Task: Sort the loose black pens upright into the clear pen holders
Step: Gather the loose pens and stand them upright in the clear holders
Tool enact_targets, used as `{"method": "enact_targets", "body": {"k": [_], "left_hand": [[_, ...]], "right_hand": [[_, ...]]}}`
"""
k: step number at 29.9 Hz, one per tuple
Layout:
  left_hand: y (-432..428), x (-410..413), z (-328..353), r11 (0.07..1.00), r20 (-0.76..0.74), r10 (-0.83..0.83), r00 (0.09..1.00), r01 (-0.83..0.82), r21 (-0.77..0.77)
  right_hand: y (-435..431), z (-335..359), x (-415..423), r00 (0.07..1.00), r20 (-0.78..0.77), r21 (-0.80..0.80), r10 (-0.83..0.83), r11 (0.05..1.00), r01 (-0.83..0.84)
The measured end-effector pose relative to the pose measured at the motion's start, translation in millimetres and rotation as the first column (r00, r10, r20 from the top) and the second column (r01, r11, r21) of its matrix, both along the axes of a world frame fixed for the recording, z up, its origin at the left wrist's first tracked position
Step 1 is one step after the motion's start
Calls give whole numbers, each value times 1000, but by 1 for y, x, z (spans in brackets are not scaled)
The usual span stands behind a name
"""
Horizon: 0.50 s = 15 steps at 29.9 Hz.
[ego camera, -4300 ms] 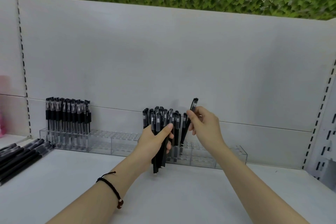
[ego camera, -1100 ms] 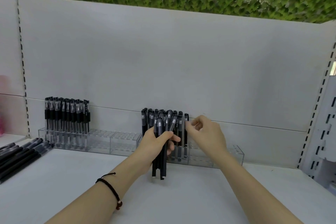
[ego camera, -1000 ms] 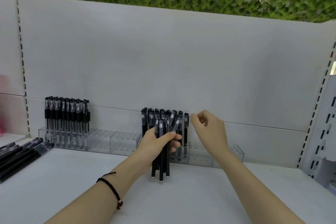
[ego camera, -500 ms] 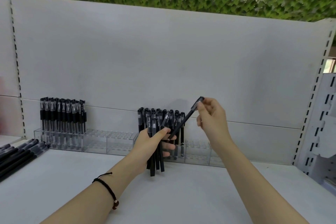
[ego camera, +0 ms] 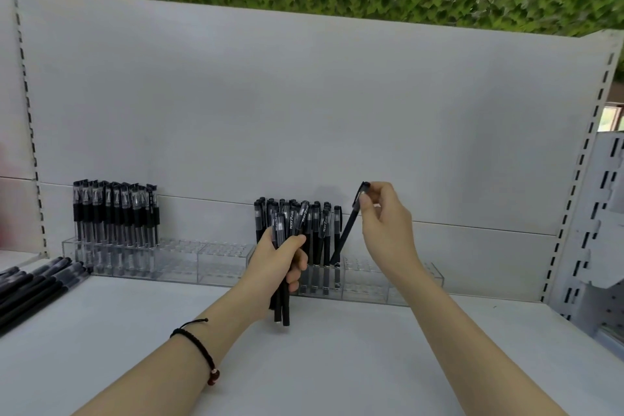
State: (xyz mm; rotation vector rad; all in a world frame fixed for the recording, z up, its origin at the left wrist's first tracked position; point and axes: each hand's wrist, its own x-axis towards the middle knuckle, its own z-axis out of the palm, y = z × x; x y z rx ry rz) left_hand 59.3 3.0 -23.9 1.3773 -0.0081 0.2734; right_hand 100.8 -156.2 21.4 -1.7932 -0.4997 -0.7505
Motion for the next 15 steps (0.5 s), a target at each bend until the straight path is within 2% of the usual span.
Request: {"method": "enact_targets", "body": {"k": [5,10,12,15], "left_hand": [[-1,-2,2,1000,3,-21,1000,21,6],[-1,-1,0,1000,34,-9,999,8,22],[-1,-1,-1,1000,40,-13,999,12,26],[0,-1,1,1000,42,-17,999,16,17]], "right_hand": [[-5,3,1,997,-4,-85,-71,994,71],[0,-11,2,998,-47,-270,-41,963,27],[3,-14,1,997,-71,-238,-15,971,-2],[3,-9,-1,1000,-22,-83,-22,996,20]]}}
